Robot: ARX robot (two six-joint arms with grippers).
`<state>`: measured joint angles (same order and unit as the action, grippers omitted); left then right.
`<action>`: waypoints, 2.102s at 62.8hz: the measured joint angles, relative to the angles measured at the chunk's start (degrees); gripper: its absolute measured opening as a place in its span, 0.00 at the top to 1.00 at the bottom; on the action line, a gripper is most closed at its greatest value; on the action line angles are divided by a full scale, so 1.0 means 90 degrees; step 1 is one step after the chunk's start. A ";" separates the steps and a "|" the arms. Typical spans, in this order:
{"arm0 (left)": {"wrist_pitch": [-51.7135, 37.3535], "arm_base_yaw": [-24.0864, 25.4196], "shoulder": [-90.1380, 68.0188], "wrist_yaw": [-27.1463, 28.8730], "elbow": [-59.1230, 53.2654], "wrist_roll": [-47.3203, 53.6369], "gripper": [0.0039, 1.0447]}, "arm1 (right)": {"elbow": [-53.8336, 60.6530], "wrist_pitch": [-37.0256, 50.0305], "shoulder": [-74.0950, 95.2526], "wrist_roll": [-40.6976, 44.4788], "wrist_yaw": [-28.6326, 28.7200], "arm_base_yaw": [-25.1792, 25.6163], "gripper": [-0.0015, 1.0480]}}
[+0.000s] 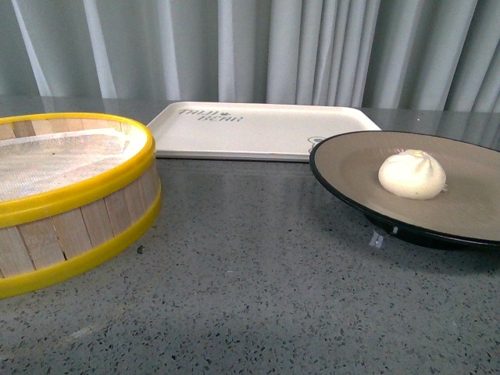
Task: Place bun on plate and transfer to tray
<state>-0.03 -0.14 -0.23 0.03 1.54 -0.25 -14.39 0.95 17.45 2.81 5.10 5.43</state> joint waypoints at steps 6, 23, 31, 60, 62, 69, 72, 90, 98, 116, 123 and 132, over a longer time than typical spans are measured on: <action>0.0000 0.0000 0.0002 0.0000 0.0000 0.0000 0.06 | -0.0874 0.1039 0.1540 -0.0925 0.0860 0.0928 0.08; 0.0000 0.0000 0.0002 -0.0002 0.0000 0.0000 0.06 | -0.2181 0.0262 0.4396 -0.4886 0.2460 0.1770 0.08; 0.0000 0.0000 0.0002 0.0000 0.0000 0.0000 0.06 | -0.2421 0.0073 0.4852 -0.6467 0.3084 0.1780 0.08; 0.0000 0.0000 0.0002 -0.0002 0.0000 0.0000 0.06 | -0.3089 0.0517 0.6545 -0.6931 0.3325 0.1588 0.08; 0.0000 0.0000 0.0002 0.0000 0.0000 0.0000 0.06 | -0.3201 0.0568 0.6768 -0.6931 0.3361 0.1557 0.08; 0.0000 0.0000 0.0002 0.0000 0.0000 0.0000 0.06 | -0.3436 0.0631 0.7308 -0.6936 0.3623 0.1428 0.08; 0.0000 0.0000 0.0002 0.0000 0.0000 0.0000 0.06 | -0.3487 0.0636 0.7446 -0.6938 0.3723 0.1360 0.08; 0.0000 0.0000 0.0002 0.0000 0.0000 0.0000 0.06 | -0.3174 0.0619 0.7252 -0.6972 0.4153 0.0690 0.09; 0.0000 0.0000 0.0002 -0.0002 0.0000 0.0000 0.06 | -0.3009 0.0563 0.6989 -0.6977 0.4158 0.0612 0.26; 0.0000 0.0000 0.0002 0.0000 0.0000 0.0000 0.06 | -0.2761 0.0469 0.6737 -0.6977 0.3985 0.0612 0.71; 0.0000 0.0000 0.0002 -0.0002 0.0000 0.0000 0.06 | -0.2659 0.0469 0.6603 -0.6980 0.3973 0.0605 0.90; 0.0000 0.0000 0.0002 -0.0002 0.0000 0.0000 0.06 | -0.2528 0.0461 0.6467 -0.6985 0.3959 0.0605 0.97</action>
<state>-0.03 -0.14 -0.21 0.01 1.54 -0.25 -37.15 5.10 75.66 -60.05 40.73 10.87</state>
